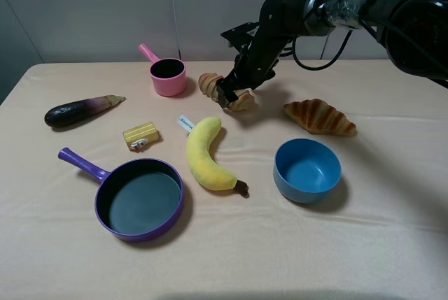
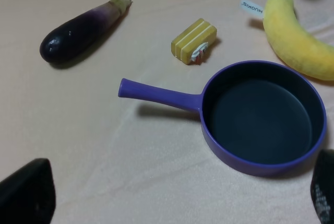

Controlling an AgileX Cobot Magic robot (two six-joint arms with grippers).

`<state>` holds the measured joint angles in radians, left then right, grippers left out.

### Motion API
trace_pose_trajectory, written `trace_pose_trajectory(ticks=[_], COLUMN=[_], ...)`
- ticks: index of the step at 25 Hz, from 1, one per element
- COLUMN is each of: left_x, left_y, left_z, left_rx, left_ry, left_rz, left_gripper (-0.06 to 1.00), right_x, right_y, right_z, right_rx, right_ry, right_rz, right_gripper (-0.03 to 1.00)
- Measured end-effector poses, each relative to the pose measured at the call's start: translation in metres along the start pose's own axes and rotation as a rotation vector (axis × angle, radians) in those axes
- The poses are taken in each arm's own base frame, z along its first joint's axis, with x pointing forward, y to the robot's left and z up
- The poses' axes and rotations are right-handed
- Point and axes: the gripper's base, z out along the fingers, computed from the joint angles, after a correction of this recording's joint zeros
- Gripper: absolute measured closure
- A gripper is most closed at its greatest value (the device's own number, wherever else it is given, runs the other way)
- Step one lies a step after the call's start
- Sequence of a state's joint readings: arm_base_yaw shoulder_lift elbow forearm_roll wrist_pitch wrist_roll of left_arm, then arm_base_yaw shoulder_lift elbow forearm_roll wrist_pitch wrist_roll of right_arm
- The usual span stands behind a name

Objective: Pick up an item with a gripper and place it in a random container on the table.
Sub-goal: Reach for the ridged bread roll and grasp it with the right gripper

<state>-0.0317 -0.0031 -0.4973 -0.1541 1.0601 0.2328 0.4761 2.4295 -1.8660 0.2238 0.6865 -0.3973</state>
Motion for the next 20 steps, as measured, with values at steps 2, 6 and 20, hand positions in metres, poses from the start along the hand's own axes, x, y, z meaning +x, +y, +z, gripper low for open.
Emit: trace_pose_trajectory(ticks=[2,6,20], left_x=[0.0,0.0,0.0], left_y=[0.0,0.0,0.0], left_z=[0.0,0.0,0.0], left_rx=[0.0,0.0,0.0], left_ry=[0.0,0.0,0.0], left_rz=[0.0,0.0,0.0], left_gripper=[-0.05,-0.05,-0.05], right_x=[0.0,0.0,0.004], right_y=[0.0,0.0,-0.002], right_z=[0.0,0.0,0.013], right_rx=[0.0,-0.001,0.011], right_ry=[0.0,0.0,-0.006], right_rz=[0.0,0.001,-0.004], right_gripper=[0.27,0.27,0.27])
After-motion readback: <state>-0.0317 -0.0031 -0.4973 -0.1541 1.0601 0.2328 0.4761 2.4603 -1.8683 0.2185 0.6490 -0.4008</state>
